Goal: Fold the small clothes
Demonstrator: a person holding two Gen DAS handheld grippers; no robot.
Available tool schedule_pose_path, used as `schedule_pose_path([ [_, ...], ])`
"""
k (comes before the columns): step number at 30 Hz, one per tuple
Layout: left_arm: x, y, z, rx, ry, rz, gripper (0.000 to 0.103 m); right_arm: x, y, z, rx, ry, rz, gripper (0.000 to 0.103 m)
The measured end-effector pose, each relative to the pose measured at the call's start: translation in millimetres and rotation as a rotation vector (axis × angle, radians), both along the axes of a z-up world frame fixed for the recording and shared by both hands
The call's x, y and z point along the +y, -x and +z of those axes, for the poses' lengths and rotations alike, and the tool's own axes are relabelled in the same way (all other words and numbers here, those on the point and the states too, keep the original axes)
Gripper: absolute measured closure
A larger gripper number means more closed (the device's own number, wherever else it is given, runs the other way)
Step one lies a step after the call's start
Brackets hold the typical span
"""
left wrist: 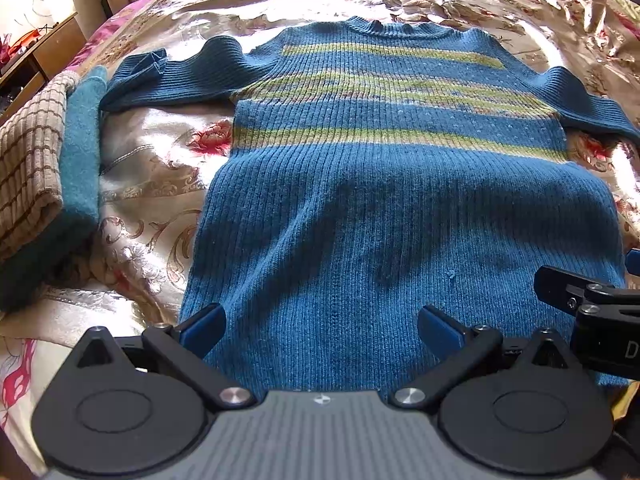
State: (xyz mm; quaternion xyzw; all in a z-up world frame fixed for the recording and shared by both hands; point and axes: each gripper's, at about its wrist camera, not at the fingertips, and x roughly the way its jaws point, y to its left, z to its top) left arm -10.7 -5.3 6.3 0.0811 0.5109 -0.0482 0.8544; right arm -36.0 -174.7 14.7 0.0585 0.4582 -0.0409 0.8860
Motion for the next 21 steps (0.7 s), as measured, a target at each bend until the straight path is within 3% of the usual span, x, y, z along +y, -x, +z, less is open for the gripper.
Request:
schedule_pose_path([
  [21, 0.5, 3.2, -1.5, 0.017, 0.006, 0.0, 0.0, 1.4, 4.5, 0.0, -0.001, 0.007, -0.001, 0.0],
])
